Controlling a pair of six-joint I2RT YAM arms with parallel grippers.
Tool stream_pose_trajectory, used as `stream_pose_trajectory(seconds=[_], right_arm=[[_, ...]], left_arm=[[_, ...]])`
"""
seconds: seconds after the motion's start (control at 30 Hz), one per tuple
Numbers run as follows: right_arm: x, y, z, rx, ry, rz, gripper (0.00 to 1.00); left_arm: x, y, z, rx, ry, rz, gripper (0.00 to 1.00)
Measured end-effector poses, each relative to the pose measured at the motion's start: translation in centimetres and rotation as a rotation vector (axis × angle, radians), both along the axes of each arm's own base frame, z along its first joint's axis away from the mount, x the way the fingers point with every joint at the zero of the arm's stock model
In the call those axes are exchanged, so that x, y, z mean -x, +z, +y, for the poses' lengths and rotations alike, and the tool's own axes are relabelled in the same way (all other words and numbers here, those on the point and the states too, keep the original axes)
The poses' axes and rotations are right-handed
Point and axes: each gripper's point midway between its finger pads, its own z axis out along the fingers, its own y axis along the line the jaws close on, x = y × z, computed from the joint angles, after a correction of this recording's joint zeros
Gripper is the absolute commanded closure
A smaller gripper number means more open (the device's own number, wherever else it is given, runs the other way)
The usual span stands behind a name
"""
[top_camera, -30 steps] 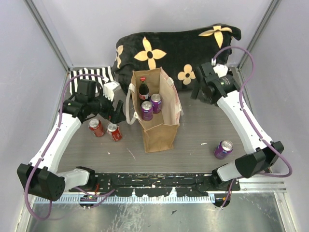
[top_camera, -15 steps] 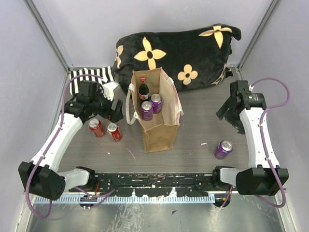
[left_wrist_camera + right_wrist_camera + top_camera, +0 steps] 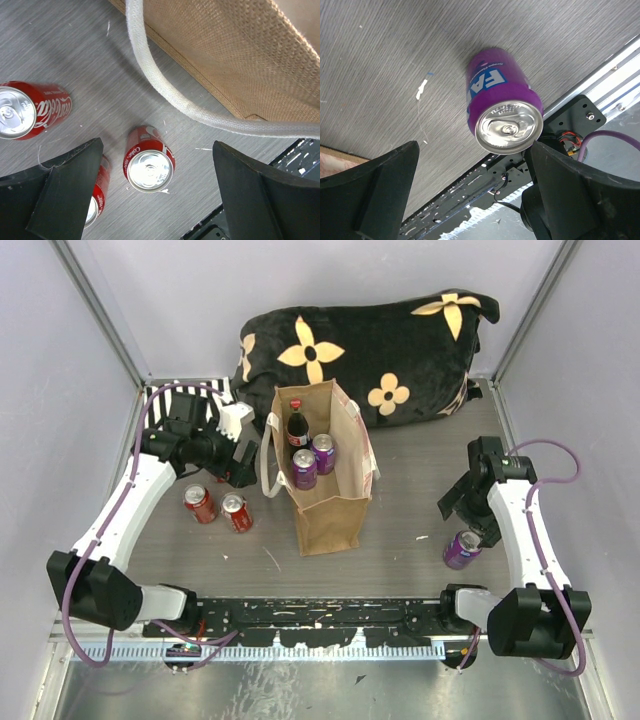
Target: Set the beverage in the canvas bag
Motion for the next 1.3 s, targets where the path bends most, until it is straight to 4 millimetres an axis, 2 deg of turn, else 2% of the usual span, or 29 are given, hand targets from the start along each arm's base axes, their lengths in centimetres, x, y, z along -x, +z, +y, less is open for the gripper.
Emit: stream_pose_trajectory(seconds=[0.27,0.5,0.57,0.63,0.7,0.83,0.87,1.0,1.1,1.2,1.27,1.3], right_arm=[[0.4,-0.2,-1.6,0.045,-0.053,0.010,0.00],[2.3,-2.5,-2.1,0.035,-0.105,0.056,0.00],[2.7,-3.1,-2.1,0.030,-0.110,0.069,0.04],[2.7,-3.5,-2.1,0.029,-0.114,0.066,0.13],[2.6,-3.8,-2.1,0.029,-0.111,0.059,0.30],[2.2,-3.9,-2.2,0.030,-0.100,0.034,0.89],[2.2,-3.8,-2.2,0.031,-0.100,0.027,0.98],[1.8,-3.7,-2.2,0.030,-0.087,0.015,0.99],[0.6,-2.0,-2.2,0.017,-0.067,-0.002,0.99],[-3.7,2.5,-2.4,0.005,-0.044,-0.112,0.99],[-7.2,5.8,-2.6,0.000,-0.023,-0.216,0.99],[-9.5,8.1,-2.6,-0.004,-0.007,-0.289,0.99]], left_arm=[[0.2,-0.2,-0.4,0.019,-0.013,0.029,0.02],[0.2,-0.2,-0.5,0.021,-0.012,0.029,0.02],[0.2,-0.2,-0.5,0.022,-0.010,0.030,0.02],[0.2,-0.2,-0.5,0.021,-0.010,0.030,0.02],[0.2,-0.2,-0.5,0.021,-0.010,0.029,0.02],[0.2,-0.2,-0.5,0.021,-0.010,0.028,0.02],[0.2,-0.2,-0.5,0.021,-0.010,0.028,0.02],[0.1,-0.2,-0.5,0.020,-0.010,0.029,0.02],[0.1,-0.3,-0.5,0.018,-0.013,0.028,0.02],[-0.1,-0.3,-0.5,0.016,-0.015,0.028,0.02],[-0.2,-0.5,-0.5,0.015,-0.016,0.030,0.02],[-0.2,-0.5,-0.5,0.014,-0.016,0.033,0.02]])
